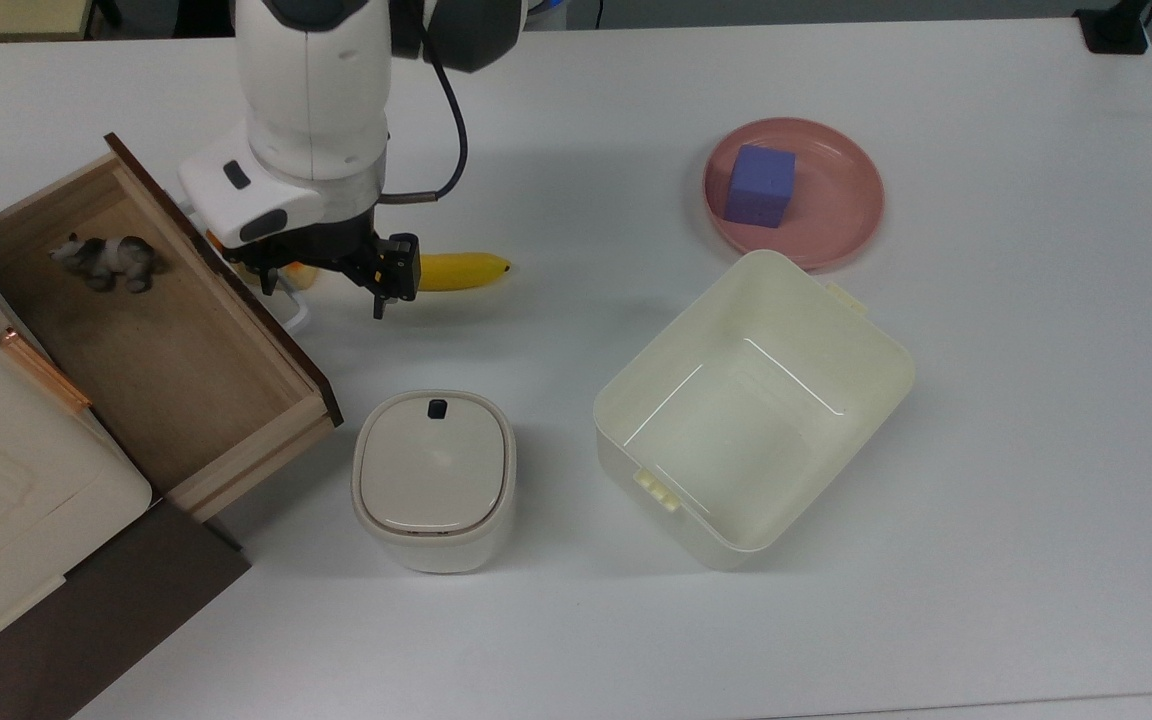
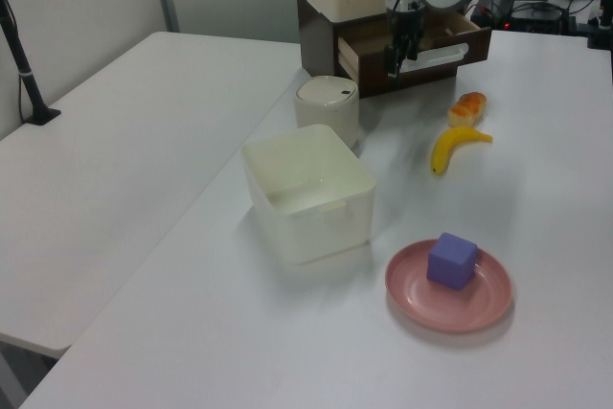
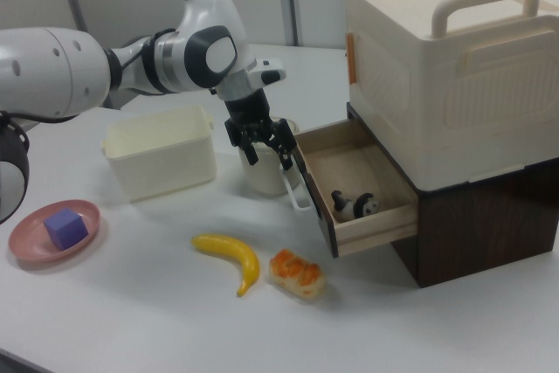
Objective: Slide open the drawer
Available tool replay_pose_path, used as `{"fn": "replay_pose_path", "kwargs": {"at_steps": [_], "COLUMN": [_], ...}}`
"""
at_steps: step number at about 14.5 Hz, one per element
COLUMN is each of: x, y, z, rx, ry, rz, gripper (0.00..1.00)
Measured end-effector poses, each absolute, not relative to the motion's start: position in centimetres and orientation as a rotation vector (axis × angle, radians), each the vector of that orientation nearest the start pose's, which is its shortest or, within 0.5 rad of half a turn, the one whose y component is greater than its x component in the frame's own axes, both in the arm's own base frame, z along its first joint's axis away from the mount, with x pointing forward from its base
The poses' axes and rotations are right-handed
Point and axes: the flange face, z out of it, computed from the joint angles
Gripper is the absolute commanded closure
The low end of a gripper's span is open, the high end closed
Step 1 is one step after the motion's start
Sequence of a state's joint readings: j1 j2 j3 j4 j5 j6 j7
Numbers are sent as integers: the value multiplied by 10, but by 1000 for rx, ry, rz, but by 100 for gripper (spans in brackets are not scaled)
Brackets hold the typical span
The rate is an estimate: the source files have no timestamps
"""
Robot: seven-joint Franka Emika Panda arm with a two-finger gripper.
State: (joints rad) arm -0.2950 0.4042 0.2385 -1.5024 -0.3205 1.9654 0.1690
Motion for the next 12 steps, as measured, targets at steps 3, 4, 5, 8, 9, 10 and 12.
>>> {"fn": "replay_pose_path", "kwargs": {"at_steps": [3, 4, 5, 8, 9, 10, 12], "x": [678, 678, 677, 663, 656, 649, 636], "y": [-89, -93, -95, -93, -91, -88, -83], "z": [461, 465, 474, 523, 535, 545, 564], "rx": [-3309, -3307, -3305, -3204, -3185, -3167, -3121], "ry": [279, 292, 307, 387, 409, 429, 463], "rz": [-168, -178, -202, -280, -262, -240, -205], "gripper": [0, 0, 0, 0, 0, 0, 0]}}
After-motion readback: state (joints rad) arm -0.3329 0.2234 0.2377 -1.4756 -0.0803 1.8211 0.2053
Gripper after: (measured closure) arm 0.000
